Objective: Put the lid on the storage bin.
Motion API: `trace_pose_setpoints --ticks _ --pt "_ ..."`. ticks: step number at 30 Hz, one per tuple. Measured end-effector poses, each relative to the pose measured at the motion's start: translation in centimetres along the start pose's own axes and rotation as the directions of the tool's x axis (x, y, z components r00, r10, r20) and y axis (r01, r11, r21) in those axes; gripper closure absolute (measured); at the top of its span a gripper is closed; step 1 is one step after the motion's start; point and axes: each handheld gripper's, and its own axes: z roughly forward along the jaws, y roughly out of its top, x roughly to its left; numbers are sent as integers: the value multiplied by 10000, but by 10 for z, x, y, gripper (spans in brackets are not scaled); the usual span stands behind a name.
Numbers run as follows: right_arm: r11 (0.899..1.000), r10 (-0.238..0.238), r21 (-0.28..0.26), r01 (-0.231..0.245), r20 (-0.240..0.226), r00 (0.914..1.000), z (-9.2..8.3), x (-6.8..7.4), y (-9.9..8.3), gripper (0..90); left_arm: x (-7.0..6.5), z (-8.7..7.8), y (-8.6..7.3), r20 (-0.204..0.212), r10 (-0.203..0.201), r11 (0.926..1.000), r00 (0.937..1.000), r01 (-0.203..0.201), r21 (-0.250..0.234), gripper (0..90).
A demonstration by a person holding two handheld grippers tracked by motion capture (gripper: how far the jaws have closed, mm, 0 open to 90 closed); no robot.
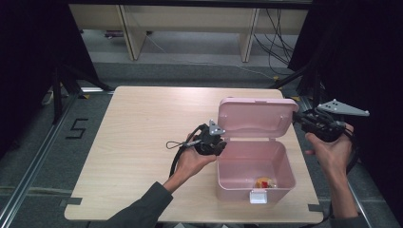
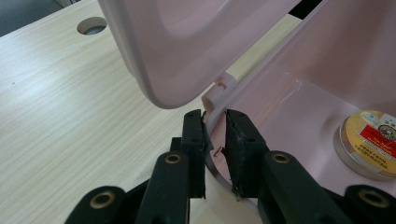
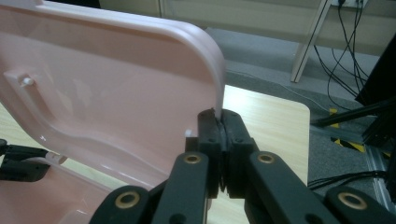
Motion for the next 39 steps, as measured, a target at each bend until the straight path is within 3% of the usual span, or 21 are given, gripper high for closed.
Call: trace_pose_setpoints --ticks 3,5,10,13,15,16,21,24,25,29,33,39 --pt "9998 76 -188 -74 91 9999 -2 2 -4 886 0 0 0 -12 16 10000 10000 -16 -47 774" --pt "9994 -255 -245 257 106 9996 -4 2 -5 886 0 0 0 16 68 10000 10000 -68 -37 774" --pt "9996 -195 -227 194 -30 9998 -10 4 -8 885 0 0 -1 -6 66 9999 10000 -66 -114 774" --pt "9993 -301 -223 300 -61 9995 -13 5 -10 884 3 1 -1 254 -52 9998 9997 56 -166 773" --pt "9997 -174 -180 174 -14 9998 -16 6 -12 884 2 0 -2 114 40 9998 9999 -37 -211 772" --pt "9989 -350 -309 350 1 9994 -16 5 -13 884 2 0 -2 141 84 9997 9999 -81 -217 772" --pt "9987 -336 -386 337 38 9994 -23 9 -19 883 3 -2 -4 244 -120 9989 9996 131 -457 771" --pt "9979 -463 -448 464 33 9989 -26 10 -23 881 3 -6 -3 254 -214 9979 9994 229 -610 741" --pt "9988 -272 -414 273 17 9996 -27 12 -24 881 4 -7 -3 302 -270 9974 9992 290 -661 725" --pt "9972 -431 -611 437 111 9990 -31 13 -29 877 4 -15 -6 523 -351 9967 9980 388 -712 616" --pt "9979 -444 -477 441 -47 9990 -37 16 -34 874 5 -32 -10 824 -465 9931 9955 549 -1035 566" --pt "9976 -529 -452 518 -242 9983 -43 15 -41 868 6 -55 -21 1140 -510 9937 9922 619 -937 478"
